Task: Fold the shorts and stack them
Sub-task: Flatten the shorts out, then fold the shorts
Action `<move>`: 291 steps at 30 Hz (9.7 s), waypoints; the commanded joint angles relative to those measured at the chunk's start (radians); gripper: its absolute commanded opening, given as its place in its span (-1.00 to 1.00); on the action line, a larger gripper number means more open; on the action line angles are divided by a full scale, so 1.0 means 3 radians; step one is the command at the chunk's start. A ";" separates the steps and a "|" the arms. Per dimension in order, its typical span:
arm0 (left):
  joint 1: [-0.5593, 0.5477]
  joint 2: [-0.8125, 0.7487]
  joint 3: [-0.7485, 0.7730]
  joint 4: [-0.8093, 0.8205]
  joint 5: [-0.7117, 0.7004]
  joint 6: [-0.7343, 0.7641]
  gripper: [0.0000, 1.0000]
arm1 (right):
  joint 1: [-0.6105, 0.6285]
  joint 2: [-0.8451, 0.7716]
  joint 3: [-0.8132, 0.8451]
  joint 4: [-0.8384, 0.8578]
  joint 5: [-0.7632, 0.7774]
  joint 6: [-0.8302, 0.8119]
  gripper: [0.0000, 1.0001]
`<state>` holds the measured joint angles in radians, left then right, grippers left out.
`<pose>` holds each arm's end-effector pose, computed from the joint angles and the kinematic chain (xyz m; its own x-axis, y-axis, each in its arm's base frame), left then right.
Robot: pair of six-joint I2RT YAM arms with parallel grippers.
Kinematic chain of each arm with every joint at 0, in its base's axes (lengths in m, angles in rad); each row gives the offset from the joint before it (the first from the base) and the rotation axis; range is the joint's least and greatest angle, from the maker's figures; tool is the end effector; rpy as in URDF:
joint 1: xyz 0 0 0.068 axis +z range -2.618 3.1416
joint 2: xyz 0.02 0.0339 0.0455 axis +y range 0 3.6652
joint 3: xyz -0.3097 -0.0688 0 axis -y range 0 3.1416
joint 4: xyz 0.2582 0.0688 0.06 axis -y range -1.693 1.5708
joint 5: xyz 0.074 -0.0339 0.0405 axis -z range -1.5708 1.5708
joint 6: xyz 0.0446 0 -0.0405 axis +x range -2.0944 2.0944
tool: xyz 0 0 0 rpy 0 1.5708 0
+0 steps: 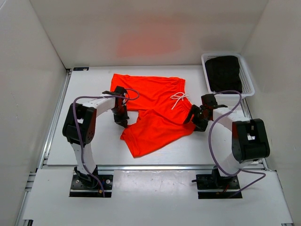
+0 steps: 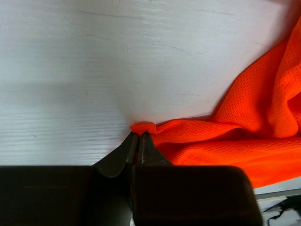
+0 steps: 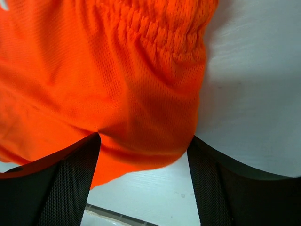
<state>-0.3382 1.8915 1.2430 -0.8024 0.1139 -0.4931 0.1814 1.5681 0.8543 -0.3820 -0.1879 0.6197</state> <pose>0.3509 -0.1288 0.1818 -0.9871 -0.1514 -0.0519 -0.1417 0.9775 -0.1560 0.3009 0.0637 0.1947 -0.8638 0.4217 -0.2758 0.2953 0.8672 0.4008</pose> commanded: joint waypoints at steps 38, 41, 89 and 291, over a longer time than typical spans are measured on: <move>0.0177 -0.1779 -0.0449 -0.0490 -0.0170 -0.0482 0.61 | -0.0027 -0.0870 0.0062 -0.0486 0.0381 -0.0230 0.82; -0.0211 -0.2015 -0.1083 -0.0308 -0.0145 -0.0921 0.61 | -0.0027 -0.0870 -0.0015 -0.0455 0.0304 -0.0194 0.82; -0.0325 -0.3195 -0.1669 -0.0618 -0.0026 -0.1578 -0.79 | -0.0421 -0.0527 -0.0152 -0.0408 0.0206 -0.0163 -1.00; 0.0918 0.1119 0.2504 -0.0751 -0.0431 0.0335 -0.80 | 0.0300 0.0664 0.1514 -0.0419 0.1480 -0.0256 -0.99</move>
<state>-0.0807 2.3219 1.9980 -1.0607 -0.0502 -0.3958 0.2752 1.8328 1.3144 -0.5442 0.2005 0.5098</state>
